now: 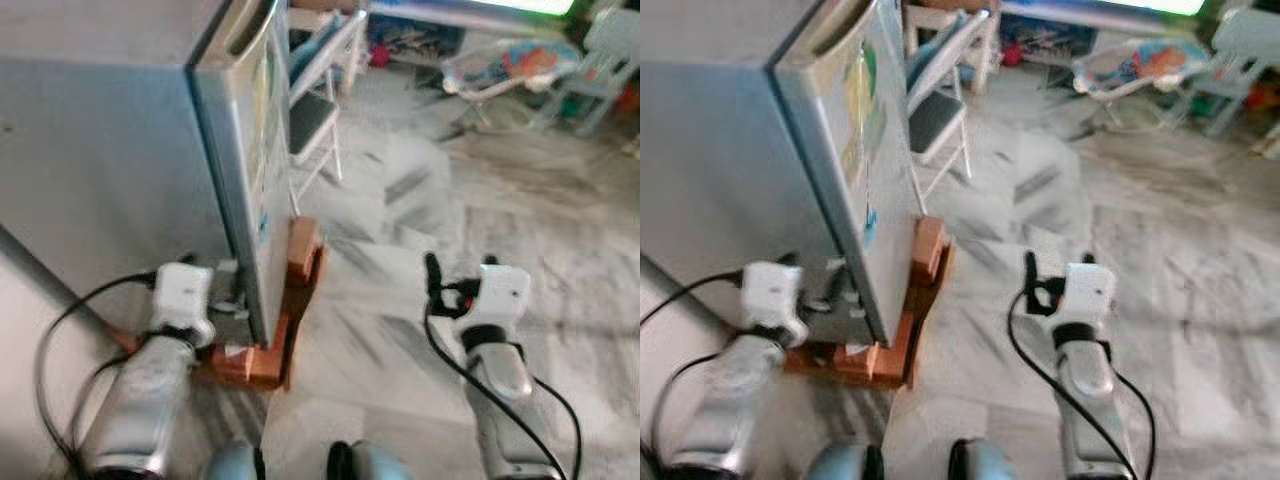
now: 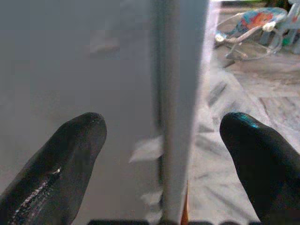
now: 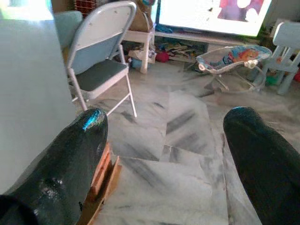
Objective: Restocking fridge
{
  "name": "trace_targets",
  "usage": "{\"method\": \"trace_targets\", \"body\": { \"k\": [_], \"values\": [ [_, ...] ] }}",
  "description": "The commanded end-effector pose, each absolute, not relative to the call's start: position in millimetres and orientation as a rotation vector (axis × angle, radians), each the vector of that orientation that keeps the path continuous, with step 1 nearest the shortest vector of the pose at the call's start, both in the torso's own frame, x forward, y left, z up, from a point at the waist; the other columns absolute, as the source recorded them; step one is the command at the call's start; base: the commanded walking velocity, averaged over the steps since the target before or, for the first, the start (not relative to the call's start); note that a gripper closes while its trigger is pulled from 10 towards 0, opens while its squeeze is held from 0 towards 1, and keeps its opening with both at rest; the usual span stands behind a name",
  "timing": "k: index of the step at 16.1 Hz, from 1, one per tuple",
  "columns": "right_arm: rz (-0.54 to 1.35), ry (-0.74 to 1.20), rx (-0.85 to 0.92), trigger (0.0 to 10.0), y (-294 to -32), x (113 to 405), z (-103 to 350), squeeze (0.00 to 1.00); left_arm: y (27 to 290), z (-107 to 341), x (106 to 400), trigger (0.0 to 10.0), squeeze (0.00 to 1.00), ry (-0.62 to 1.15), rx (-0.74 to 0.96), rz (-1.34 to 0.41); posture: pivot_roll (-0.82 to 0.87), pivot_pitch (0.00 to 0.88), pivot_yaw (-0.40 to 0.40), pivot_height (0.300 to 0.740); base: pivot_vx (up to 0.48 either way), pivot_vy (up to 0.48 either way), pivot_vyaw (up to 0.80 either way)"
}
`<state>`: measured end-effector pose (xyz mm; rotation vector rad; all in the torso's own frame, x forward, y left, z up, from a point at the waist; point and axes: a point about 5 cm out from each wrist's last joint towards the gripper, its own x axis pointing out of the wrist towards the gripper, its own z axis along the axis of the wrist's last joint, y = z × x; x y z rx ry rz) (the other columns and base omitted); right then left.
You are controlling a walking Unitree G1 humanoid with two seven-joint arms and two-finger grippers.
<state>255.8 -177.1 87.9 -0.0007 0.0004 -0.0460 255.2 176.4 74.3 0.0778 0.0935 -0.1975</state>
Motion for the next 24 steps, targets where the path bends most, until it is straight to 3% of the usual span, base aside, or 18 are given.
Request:
{"method": "trace_targets", "body": {
  "k": [1,4,10,16,24],
  "values": [
    [-0.062,0.009,-0.017,10.0,-185,254,87,0.00,170,70,250,10.0,0.00,0.124,0.045,-0.257,0.07,0.117,-0.053,0.740,0.000,0.000,0.00],
    [-0.065,0.025,-0.002,10.0,-185,256,86,0.00,166,72,249,10.0,0.00,0.125,0.044,-0.293,0.08,0.124,-0.059,0.740,0.000,0.000,-0.19],
    [-0.057,0.044,-0.008,10.0,-182,253,80,0.00,160,77,252,10.0,0.00,0.104,0.049,-0.301,0.10,0.140,-0.064,0.740,0.000,0.000,-0.80],
    [-0.039,0.051,-0.003,10.0,-181,252,80,0.00,177,66,256,10.0,0.00,0.166,0.055,-0.230,0.10,0.154,-0.082,0.740,0.000,0.000,0.00],
    [-0.025,0.096,-0.049,10.0,-187,240,78,0.00,161,77,284,10.0,0.00,0.123,0.079,-0.300,0.08,0.146,-0.091,0.740,0.000,0.000,0.00]
  ]
}}
